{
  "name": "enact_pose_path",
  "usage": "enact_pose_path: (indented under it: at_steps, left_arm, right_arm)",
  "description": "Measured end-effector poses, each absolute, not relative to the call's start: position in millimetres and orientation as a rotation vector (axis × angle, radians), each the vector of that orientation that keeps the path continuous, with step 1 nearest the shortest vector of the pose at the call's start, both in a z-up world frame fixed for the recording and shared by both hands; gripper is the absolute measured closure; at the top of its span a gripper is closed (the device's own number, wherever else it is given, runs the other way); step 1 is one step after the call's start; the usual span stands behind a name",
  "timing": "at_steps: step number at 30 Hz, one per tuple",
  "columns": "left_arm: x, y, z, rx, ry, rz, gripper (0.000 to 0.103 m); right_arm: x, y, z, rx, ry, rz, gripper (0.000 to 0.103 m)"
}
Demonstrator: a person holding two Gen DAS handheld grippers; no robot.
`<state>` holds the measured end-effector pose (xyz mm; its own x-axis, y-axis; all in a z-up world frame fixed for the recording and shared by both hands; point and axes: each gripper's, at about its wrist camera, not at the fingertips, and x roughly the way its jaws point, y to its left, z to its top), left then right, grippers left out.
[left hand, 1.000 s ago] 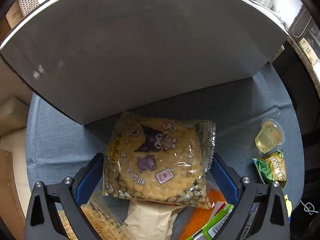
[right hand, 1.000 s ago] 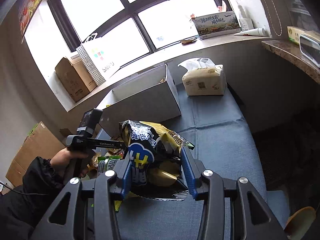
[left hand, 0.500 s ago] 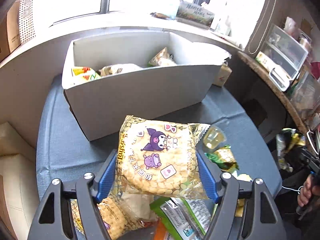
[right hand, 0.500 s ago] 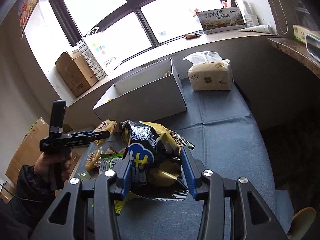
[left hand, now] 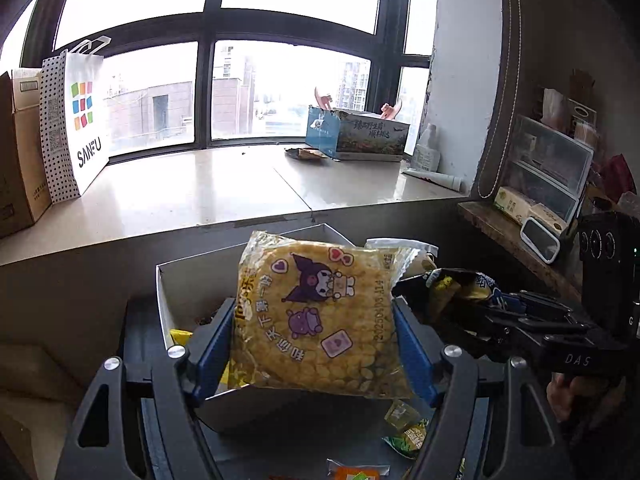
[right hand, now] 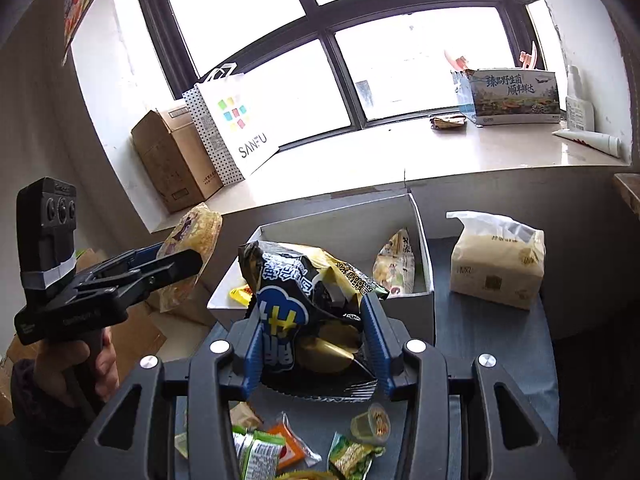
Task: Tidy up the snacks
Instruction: 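Lower both held packets into the white box and open both grippers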
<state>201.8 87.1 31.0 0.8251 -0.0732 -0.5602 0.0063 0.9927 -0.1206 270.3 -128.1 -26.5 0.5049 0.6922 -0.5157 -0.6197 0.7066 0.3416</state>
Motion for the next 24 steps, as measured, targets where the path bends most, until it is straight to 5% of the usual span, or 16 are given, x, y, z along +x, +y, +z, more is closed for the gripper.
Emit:
enact_pose_path:
  at_steps: [14, 16, 17, 18, 24]
  left_arm:
    - [317, 129, -2, -0.19, 0.769, 0.118, 0.023]
    - [325, 133, -11, -0.185, 0.807, 0.134, 0.017]
    - [329, 136, -16, -0.186, 0.838, 0.148, 0.006]
    - [330, 139, -20, -0.191, 0.854, 0.154, 0.0]
    - [312, 147, -24, -0.196, 0.828, 0.176, 0.0]
  right_arm:
    - [410, -30, -24, -0.026, 0.832, 0.616, 0.052]
    - [418, -28, -28, -0.006, 0.839, 0.585, 0.038]
    - [421, -29, -30, 0.019, 0.849, 0.588, 0.015]
    - [423, -29, -33, 0.044, 0.86, 0.599, 0.004]
    - [416, -33, -38, 0.011, 0.804, 0.582, 0.0]
